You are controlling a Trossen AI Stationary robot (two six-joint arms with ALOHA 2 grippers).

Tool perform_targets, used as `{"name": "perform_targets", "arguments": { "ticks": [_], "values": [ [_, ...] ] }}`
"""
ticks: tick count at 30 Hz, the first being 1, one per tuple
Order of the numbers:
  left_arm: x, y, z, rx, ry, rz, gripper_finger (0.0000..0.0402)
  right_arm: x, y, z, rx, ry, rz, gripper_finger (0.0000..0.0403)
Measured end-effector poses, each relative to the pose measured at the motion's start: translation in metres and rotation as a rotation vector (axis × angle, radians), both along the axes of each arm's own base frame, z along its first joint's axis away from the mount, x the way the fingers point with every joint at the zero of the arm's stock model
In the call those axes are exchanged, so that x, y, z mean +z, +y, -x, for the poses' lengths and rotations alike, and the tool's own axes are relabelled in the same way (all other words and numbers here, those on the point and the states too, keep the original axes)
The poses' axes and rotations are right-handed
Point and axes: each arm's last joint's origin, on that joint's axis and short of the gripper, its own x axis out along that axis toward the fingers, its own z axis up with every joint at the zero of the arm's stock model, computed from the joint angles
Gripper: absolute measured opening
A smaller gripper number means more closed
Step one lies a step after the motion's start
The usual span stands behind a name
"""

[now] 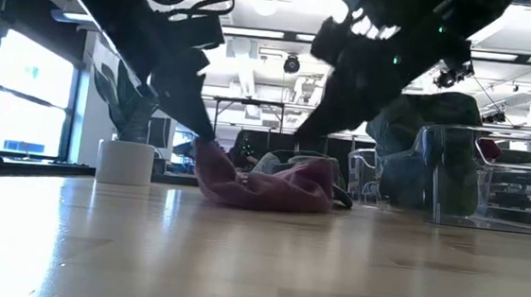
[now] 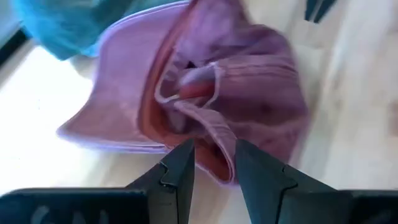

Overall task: Pick & Place hat
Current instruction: Put the red cap into the top transparent bin

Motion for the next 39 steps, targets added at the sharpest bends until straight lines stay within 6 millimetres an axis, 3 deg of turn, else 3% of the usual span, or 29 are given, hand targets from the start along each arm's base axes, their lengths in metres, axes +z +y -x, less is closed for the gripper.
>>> {"name": "perform_targets", "arguments": {
  "ticks": [10,17,20,26,29,33,39],
  "values": [
    [0.027,0.007,0.014,0.2,0.182,-0.129,0.011,-0.016,-0.002,-0.002,-0.066,0.06,0.074,0.0011],
    [0.039,-0.018,-0.008,-0.055,0.017,0.001,0.011,-0.024,-0.002,-0.017,-0.089,0.143,0.101,0.0011],
    [0.027,-0.024,-0.023,-0.143,-0.005,0.043,0.011,-0.032,0.0,-0.031,-0.075,0.21,0.123,0.0011],
    [-0.01,-0.017,-0.027,-0.07,0.164,0.004,0.011,-0.039,0.001,-0.044,-0.043,0.36,0.132,0.0011],
    [-0.026,-0.011,-0.027,-0.033,0.237,0.027,0.011,-0.04,0.005,-0.044,0.04,0.374,0.091,0.0011],
    [-0.027,-0.012,-0.023,-0.061,0.307,0.095,0.011,-0.036,0.018,-0.045,0.189,0.35,-0.018,0.0011],
    [0.002,-0.033,-0.019,-0.121,0.394,0.145,0.011,-0.031,0.044,-0.044,0.438,0.3,-0.147,0.0011]
  ]
}}
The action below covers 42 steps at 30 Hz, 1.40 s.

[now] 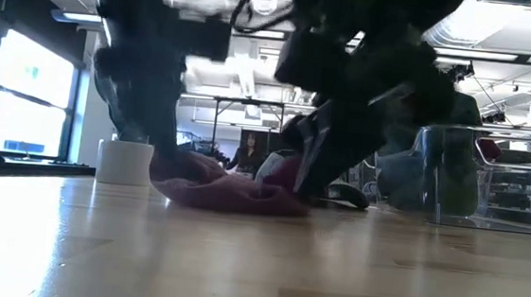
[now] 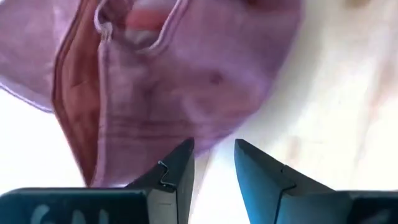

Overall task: Pick & Place hat
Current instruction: Put the red cap into the top transparent bin

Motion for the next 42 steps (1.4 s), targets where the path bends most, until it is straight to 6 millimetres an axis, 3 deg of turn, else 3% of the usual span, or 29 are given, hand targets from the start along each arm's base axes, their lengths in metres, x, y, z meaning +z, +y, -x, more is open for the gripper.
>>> {"name": "perform_targets", "arguments": {
  "ticks": [4,8,11,14,17,22,25,28,36,42],
  "values": [
    [0.014,-0.014,0.001,0.031,-0.033,-0.09,0.011,0.018,0.009,0.007,-0.058,-0.017,0.188,0.0011],
    [0.019,-0.021,-0.005,0.019,-0.124,-0.101,0.011,0.05,0.009,0.016,-0.253,-0.091,0.383,0.0011],
    [0.013,-0.02,-0.011,0.011,-0.167,-0.087,0.011,0.069,0.009,0.026,-0.378,-0.127,0.446,0.0013],
    [-0.002,-0.011,-0.017,0.028,-0.155,-0.093,0.011,0.074,0.009,0.034,-0.443,-0.109,0.466,0.0028],
    [-0.006,0.0,-0.02,0.078,-0.173,-0.116,0.011,0.07,0.01,0.036,-0.471,-0.069,0.416,0.0064],
    [-0.021,0.014,-0.022,0.116,-0.15,-0.127,0.011,0.05,0.005,0.031,-0.509,0.019,0.349,0.0157],
    [-0.03,0.017,-0.025,0.116,-0.139,-0.106,0.011,0.032,-0.005,0.034,-0.525,0.051,0.321,0.0205],
    [-0.037,0.018,-0.021,0.106,-0.092,-0.112,0.011,0.017,-0.021,0.037,-0.569,0.063,0.26,0.0225],
    [-0.04,0.017,-0.023,0.105,-0.092,-0.107,0.011,-0.002,-0.047,0.035,-0.537,-0.184,-0.05,0.0194],
    [-0.041,0.017,-0.023,0.103,-0.086,-0.105,0.011,-0.009,-0.058,0.04,-0.636,-0.18,0.005,0.0099]
  ]
}}
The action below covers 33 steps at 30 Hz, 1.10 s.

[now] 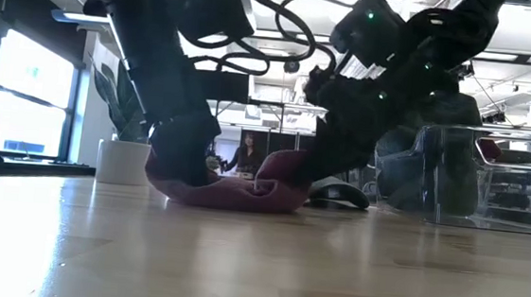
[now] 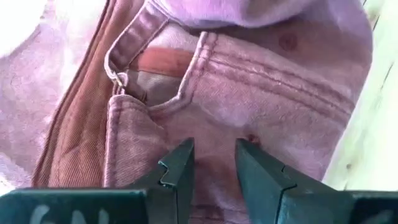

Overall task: Pick & Place hat
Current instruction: Put the red cap into the top transparent bin

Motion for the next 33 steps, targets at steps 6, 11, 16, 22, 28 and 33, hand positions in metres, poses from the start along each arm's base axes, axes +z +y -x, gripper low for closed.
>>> {"name": "perform_targets", "arguments": {
  "ticks": [6,11,16,22,28,33],
  "values": [
    [-0.002,0.001,0.007,0.034,0.072,0.038,0.011,0.007,0.0,0.0,-0.043,0.102,-0.011,0.0016],
    [-0.003,0.002,0.014,0.09,0.119,0.04,0.011,0.019,0.009,-0.003,-0.087,0.202,0.016,0.0033],
    [0.009,-0.003,0.014,0.064,0.123,0.1,0.011,0.027,0.019,-0.008,-0.044,0.186,0.036,0.0007],
    [0.029,-0.015,0.009,0.024,0.092,0.119,0.011,0.028,0.023,-0.009,-0.02,0.185,0.032,0.0023],
    [0.038,-0.02,0.003,0.011,0.044,0.089,0.011,0.028,0.024,-0.008,0.005,0.19,0.027,0.0011],
    [0.039,-0.02,-0.005,0.013,-0.043,0.034,0.011,0.028,0.024,-0.008,0.008,0.191,0.028,0.0008]
  ]
}}
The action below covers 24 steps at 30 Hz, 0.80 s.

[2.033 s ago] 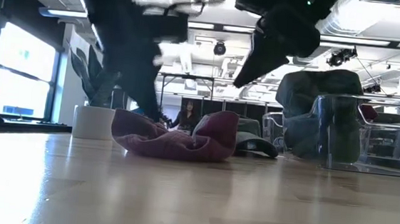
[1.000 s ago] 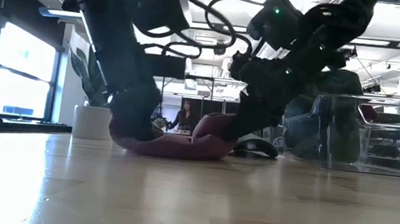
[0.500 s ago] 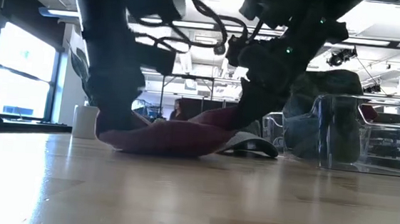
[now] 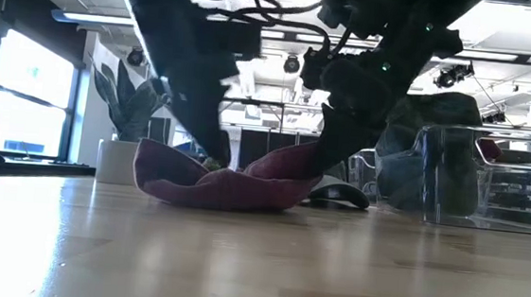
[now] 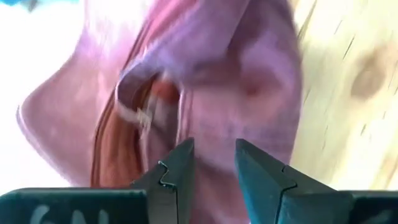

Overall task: Pick & Place hat
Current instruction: Put the red cap into the top transparent bin

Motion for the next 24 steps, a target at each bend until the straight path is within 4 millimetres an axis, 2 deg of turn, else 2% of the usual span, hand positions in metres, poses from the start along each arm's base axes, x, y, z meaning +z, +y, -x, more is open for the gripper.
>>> {"name": "perform_targets", "arguments": {
  "ticks": [6,11,18,24],
  "values": [
    [-0.028,0.006,-0.013,-0.021,0.003,-0.023,0.011,-0.001,0.003,0.001,0.061,0.018,-0.079,0.0022],
    [-0.044,0.011,-0.013,-0.06,0.04,-0.004,0.011,-0.001,0.009,0.002,0.125,0.035,-0.15,0.0008],
    [-0.039,-0.004,-0.016,-0.21,0.007,0.05,0.011,0.004,0.016,0.004,0.163,0.022,-0.187,0.0017],
    [-0.014,-0.011,-0.013,-0.156,-0.075,-0.025,0.011,0.005,0.017,0.004,0.159,0.017,-0.192,0.0029]
  ]
}}
